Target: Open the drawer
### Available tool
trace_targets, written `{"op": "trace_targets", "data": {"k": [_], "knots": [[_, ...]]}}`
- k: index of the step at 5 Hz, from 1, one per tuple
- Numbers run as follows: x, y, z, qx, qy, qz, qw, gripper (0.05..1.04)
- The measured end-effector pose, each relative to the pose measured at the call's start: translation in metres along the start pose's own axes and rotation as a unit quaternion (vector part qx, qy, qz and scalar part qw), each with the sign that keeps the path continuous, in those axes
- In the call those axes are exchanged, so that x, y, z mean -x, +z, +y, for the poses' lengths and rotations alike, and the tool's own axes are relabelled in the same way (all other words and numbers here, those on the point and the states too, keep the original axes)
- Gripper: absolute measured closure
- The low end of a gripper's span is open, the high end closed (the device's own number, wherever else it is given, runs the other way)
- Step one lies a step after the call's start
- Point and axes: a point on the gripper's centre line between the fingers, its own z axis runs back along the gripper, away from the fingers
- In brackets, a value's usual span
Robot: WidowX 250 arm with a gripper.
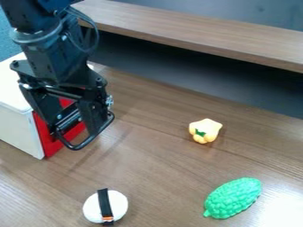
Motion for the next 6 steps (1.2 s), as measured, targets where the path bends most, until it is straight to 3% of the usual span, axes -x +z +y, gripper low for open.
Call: {"op": "trace_targets", "data": {"k": [1,2,4,6], "knots": [[0.001,-0.003,0.0,-0.001,0.002,0.006,1.0,0.085],[-0.009,-0.031,-0.005,-0.006,-0.002,0.047,0.9989,0.085],[-0.038,-0.063,-0.006,-0.02,0.007,0.07,0.9973,0.085],[-0.047,-0.089,0.01,-0.057,0.013,0.08,0.995,0.085]]}}
